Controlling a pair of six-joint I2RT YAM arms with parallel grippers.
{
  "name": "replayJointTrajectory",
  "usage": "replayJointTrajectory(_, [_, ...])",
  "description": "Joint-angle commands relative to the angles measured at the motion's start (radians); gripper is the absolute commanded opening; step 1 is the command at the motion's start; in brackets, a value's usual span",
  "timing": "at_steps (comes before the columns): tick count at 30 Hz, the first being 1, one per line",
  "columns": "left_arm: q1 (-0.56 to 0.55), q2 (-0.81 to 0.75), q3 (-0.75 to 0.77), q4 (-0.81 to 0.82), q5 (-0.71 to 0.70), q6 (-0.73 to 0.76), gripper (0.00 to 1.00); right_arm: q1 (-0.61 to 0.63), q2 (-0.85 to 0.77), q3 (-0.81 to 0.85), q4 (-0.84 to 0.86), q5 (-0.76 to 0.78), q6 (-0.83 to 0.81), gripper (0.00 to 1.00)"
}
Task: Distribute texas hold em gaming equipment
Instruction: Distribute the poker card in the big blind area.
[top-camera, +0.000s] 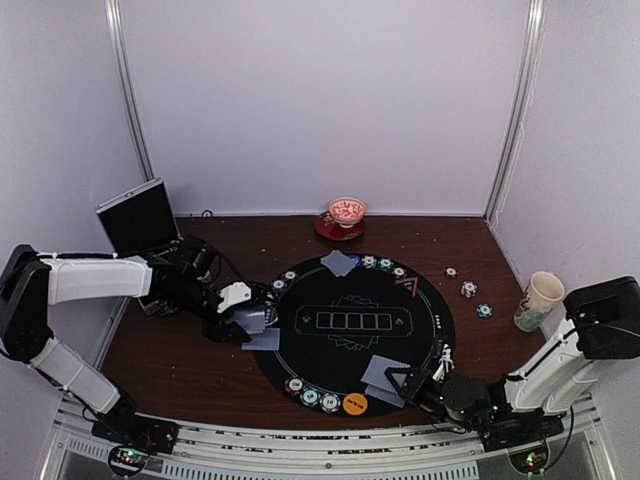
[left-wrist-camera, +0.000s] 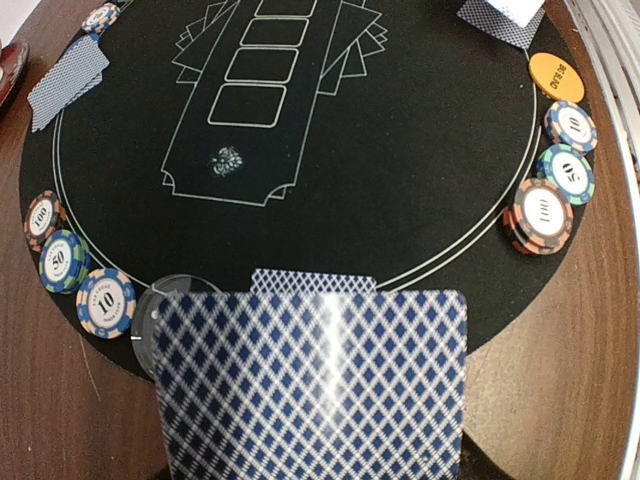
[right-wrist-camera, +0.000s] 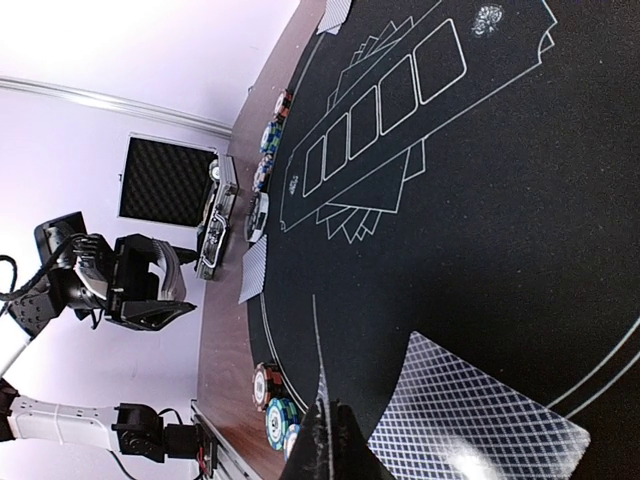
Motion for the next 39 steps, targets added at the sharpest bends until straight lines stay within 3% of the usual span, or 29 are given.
replayJointTrajectory(1, [-0.003, -0.02, 0.0, 0.013, 0.017, 0.009, 0.58, 0.028, -0.038, 0.022, -0.156, 0.07, 0.046, 0.0])
replayJointTrajectory(10, [-0.002, -0.024, -0.002, 0.012, 0.017, 0.007, 0.58, 0.045, -0.036, 0.031, -0.235, 0.08, 0.086, 0.01])
replayJointTrajectory(17, [-0.003, -0.027, -0.002, 0.014, 0.018, 0.007, 0.58, 0.048, 0.006, 0.048, -0.24, 0.064, 0.098, 0.11])
replayJointTrajectory(23, [-0.002, -0.028, -0.002, 0.013, 0.018, 0.007, 0.58, 0.053, -0.007, 0.048, -0.283, 0.068, 0.117, 0.26])
replayJointTrajectory(39, [-0.002, -0.03, 0.0, 0.013, 0.019, 0.007, 0.58, 0.146, -0.253, 0.184, -0.968, 0.252, 0.28, 0.42])
